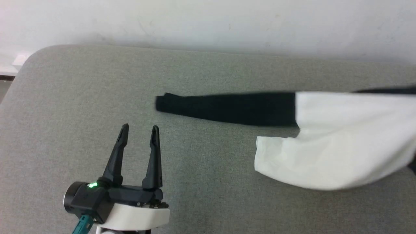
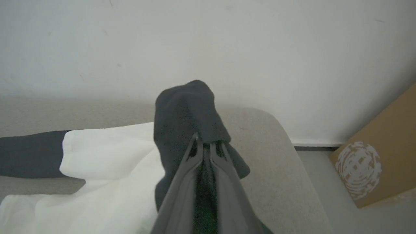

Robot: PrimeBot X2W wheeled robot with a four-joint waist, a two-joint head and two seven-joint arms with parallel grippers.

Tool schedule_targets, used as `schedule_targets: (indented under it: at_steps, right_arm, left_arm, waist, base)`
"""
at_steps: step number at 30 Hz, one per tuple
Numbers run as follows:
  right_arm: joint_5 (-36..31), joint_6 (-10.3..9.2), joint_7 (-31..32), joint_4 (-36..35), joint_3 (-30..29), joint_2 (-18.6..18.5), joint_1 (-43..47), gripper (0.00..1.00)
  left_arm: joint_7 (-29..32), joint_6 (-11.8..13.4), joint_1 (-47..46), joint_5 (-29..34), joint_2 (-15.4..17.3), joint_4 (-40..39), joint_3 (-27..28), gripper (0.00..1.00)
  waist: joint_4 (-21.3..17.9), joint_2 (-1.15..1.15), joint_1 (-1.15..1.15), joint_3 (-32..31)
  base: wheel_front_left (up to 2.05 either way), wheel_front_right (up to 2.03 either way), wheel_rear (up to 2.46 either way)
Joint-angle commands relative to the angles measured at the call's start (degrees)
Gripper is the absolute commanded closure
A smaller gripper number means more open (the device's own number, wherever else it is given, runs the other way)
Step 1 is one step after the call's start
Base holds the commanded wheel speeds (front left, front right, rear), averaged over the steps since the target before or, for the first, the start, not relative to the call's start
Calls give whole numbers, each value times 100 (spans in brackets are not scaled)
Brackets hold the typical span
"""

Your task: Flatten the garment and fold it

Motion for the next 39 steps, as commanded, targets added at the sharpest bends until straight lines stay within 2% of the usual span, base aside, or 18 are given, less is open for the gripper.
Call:
schedule_targets:
  at_steps: [1, 3, 6, 7, 8, 9, 10, 15, 18, 20, 23, 29, 34, 37, 38, 39]
  right_arm:
    - [-82, -4, -112, 86, -314, 212, 342, 100]
    - [-167, -4, -221, 168, -748, 579, 815, 100]
    - [-249, -4, -377, 318, -1051, 997, 1348, 100]
    - [-276, -4, -427, 365, -1082, 1070, 1450, 87]
    - [-317, -4, -481, 401, -1075, 1114, 1518, 62]
    - [-354, -4, -535, 431, -1053, 1145, 1553, 4]
    - [-385, -4, -581, 466, -1027, 1168, 1561, 0]
    - [-539, -4, -906, 384, -622, 1108, 1371, 0]
    - [-525, -4, -1170, 150, -118, 977, 1219, 0]
    - [-451, -4, -1102, 26, 343, 886, 1174, 0]
    - [-279, -4, -704, -9, 1048, 653, 1115, 0]
    - [176, -4, 584, 450, 2190, 6, 848, 0]
    - [229, -4, 1052, 1088, 3045, -531, 313, 0]
    - [298, -4, 1339, 1576, 3397, -671, 62, 0]
    - [332, -4, 1491, 1704, 3521, -704, 4, 18]
    - [403, -4, 1642, 1803, 3609, -706, -44, 68]
  left_arm:
    - [-27, -63, 83, 48, -5, -1, 24, 0]
    - [-27, -77, 83, 69, -5, 0, 32, 0]
    - [-27, -117, 89, 129, -5, 20, 68, 0]
    - [-27, -137, 88, 147, -5, 27, 88, 0]
    - [-27, -159, 88, 165, -5, 36, 107, 0]
    - [-27, -181, 86, 179, -5, 45, 126, 0]
    - [-27, -200, 83, 187, -5, 53, 138, 0]
    - [-27, -241, 104, 205, -5, 106, 110, 0]
    - [-27, -220, 123, 200, -5, 111, 66, 0]
    - [-27, -221, 135, 192, -5, 110, 65, 0]
    - [-27, -219, 140, 164, -5, 98, 61, 0]
    - [-27, -184, 70, 91, -5, 76, 23, 0]
    - [-27, -156, -20, 48, -5, 89, -17, 0]
    - [-27, -144, -77, 20, -5, 104, -43, 0]
    - [-27, -134, -90, 13, -5, 108, -44, 0]
    - [-27, -121, -98, 7, -5, 107, -38, 0]
  waist:
    - [10, 0, 1, 18]
    - [15, 0, 1, 36]
    - [-13, 0, 1, 50]
    - [-31, 0, 1, 51]
    - [-51, 0, 1, 48]
    - [-72, 0, 1, 41]
    - [-94, 0, 1, 30]
    - [-167, 0, 1, -98]
    - [-173, 0, 1, -150]
    - [-168, 0, 1, -162]
    - [-119, 0, 1, -122]
    - [85, 0, 1, 78]
    - [295, 0, 1, 266]
    - [419, 0, 1, 330]
    - [451, 0, 1, 342]
    - [472, 0, 1, 349]
  base:
    - [0, 0, 0]
    - [0, 0, 0]
    - [0, 0, 0]
    - [0, 0, 0]
    - [0, 0, 0]
    - [0, 0, 0]
    - [0, 0, 0]
    - [0, 0, 0]
    - [0, 0, 0]
    - [0, 0, 0]
    - [0, 0, 0]
    - [0, 0, 0]
    - [0, 0, 0]
    - [0, 0, 0]
    - [0, 0, 0]
    - [0, 0, 0]
